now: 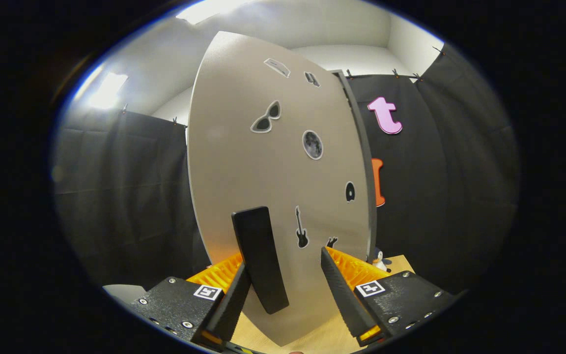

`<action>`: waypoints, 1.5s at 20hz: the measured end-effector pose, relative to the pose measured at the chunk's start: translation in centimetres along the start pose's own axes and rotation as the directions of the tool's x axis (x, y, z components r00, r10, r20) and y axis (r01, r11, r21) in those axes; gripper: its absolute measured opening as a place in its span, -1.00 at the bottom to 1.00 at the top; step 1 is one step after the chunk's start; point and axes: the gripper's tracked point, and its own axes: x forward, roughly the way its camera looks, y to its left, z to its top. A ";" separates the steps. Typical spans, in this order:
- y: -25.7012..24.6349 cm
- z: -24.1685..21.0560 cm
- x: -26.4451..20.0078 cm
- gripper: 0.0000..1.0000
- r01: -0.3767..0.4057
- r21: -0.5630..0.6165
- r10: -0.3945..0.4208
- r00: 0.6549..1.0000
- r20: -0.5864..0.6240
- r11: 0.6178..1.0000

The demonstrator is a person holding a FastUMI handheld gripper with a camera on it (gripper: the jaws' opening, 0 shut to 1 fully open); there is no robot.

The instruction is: Open the shoe cabinet door, grab the shoes and put them into the shoe cabinet, then close the shoe cabinet door.

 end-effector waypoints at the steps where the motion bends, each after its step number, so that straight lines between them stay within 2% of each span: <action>1: 0.6 0.0 0.4 0.69 -0.007 -0.012 0.007 1.000 0.000 1.000; 5: 2.8 -0.1 2.9 0.69 -0.014 -0.056 0.014 1.000 -0.004 0.998; 12: 5.8 -0.8 7.7 0.77 0.021 -0.044 -0.021 1.000 -0.007 0.999; 30: 9.0 -0.8 22.1 0.78 0.216 -0.006 -0.216 0.975 0.045 0.976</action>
